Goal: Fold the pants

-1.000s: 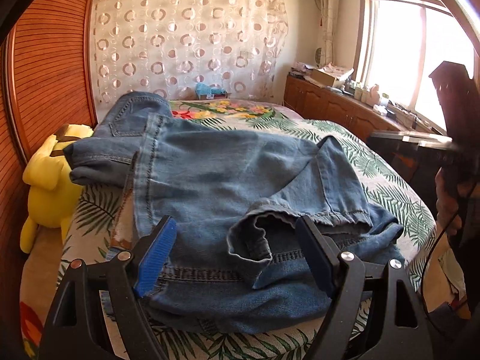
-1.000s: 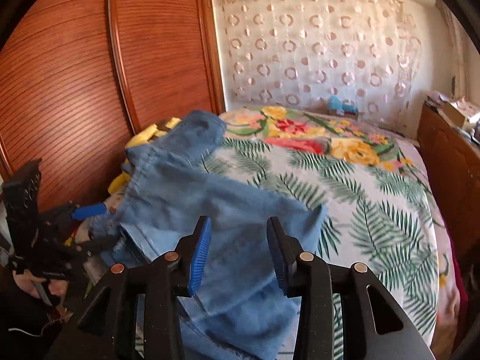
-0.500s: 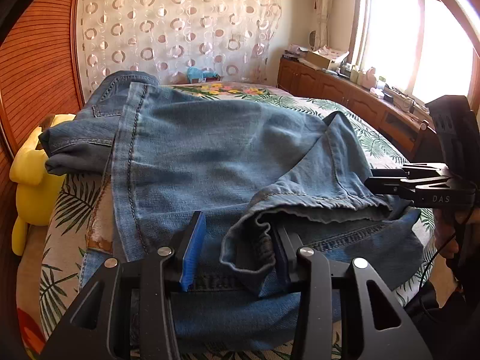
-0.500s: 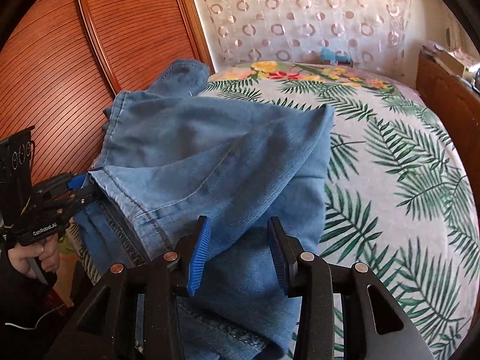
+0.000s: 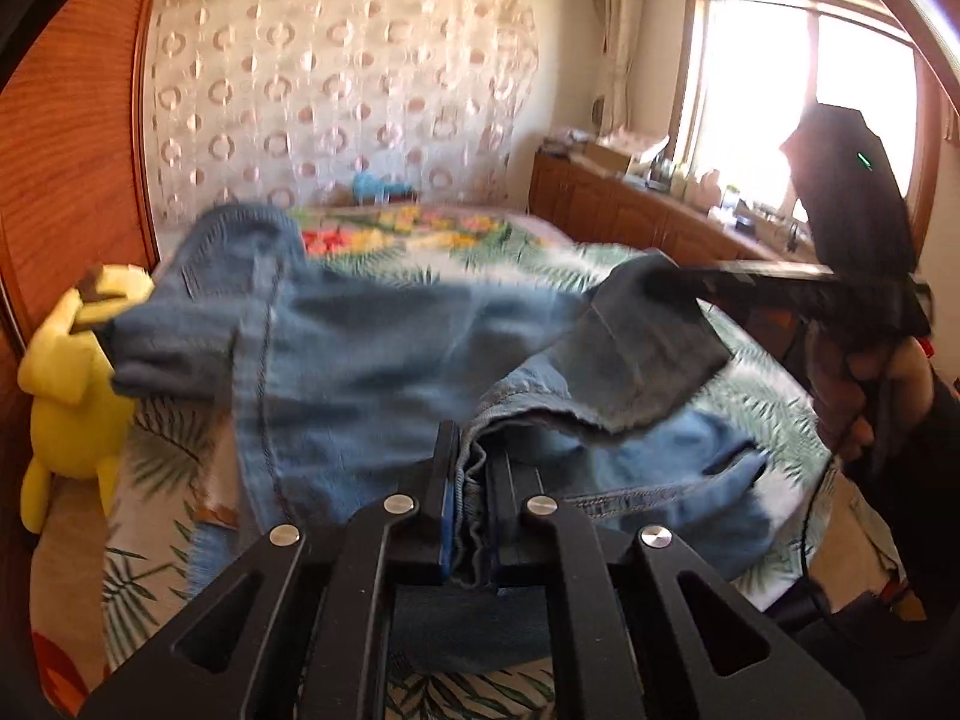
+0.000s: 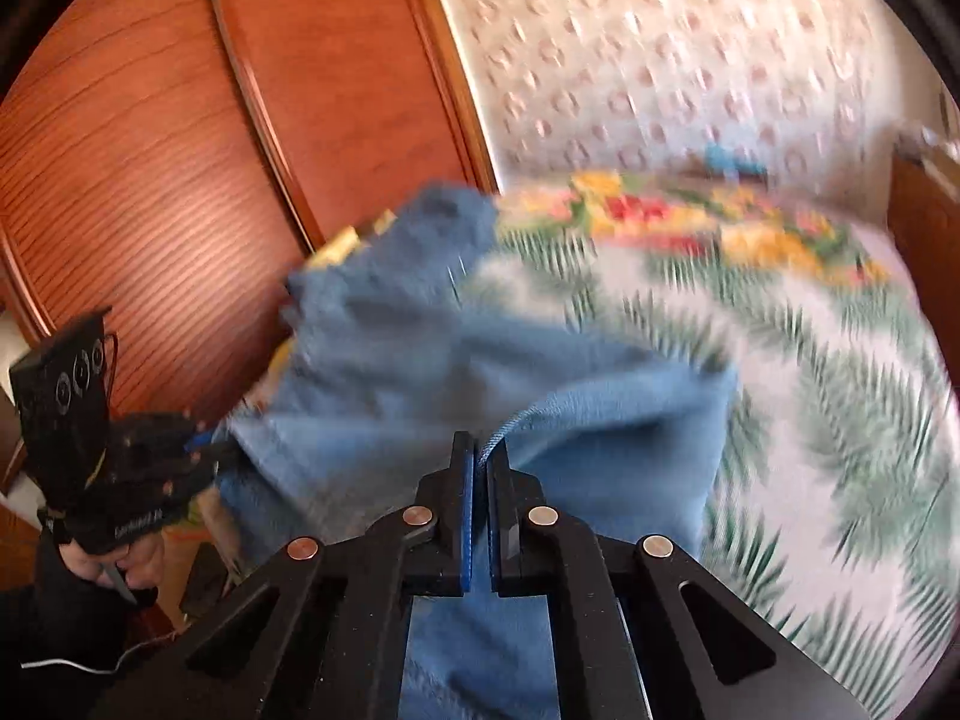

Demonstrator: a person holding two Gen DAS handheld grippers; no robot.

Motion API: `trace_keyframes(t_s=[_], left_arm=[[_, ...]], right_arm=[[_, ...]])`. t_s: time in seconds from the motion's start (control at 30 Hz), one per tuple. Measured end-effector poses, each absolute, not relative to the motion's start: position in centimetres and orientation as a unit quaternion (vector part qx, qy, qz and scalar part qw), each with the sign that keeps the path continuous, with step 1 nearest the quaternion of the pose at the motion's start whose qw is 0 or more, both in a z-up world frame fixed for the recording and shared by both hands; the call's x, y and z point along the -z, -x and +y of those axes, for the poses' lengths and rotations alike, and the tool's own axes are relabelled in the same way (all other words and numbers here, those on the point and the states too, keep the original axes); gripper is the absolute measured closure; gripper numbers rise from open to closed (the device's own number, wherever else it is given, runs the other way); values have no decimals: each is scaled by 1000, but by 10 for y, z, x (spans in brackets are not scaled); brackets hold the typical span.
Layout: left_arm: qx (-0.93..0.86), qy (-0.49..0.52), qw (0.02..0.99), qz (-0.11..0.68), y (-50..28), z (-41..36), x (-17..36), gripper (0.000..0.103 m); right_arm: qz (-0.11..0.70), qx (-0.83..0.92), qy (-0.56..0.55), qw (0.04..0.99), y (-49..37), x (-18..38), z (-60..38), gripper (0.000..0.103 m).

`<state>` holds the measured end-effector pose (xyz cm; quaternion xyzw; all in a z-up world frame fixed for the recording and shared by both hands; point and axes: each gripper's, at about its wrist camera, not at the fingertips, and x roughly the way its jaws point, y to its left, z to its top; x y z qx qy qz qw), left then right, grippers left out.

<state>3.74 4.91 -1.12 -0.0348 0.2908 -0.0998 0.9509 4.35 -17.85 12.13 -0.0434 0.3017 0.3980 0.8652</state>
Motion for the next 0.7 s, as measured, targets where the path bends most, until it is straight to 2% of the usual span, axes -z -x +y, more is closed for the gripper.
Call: trace_keyframes(t_s=[0.1,0.3,0.4,0.6,0.7], left_arm=[[104,27,955,278,-21,48,-6,95],[95,31,960,262,-6,57,-24,95],[82,38,958,273,-8,65,-16,95],[58,58,945,316,-17,86,22,95],[52,69,940,331,-19,93,38,95]], right_arm=[[261,-406,60,874,-42,-162,-164,100],[231,-426,76,871,-53,-211,-119,101],[227,-431,92,869,-58,-212,-90,101],[260,-435,112,855,-105,-170,-39,101],[272,-433,123,851,-121,-166,-21,101]])
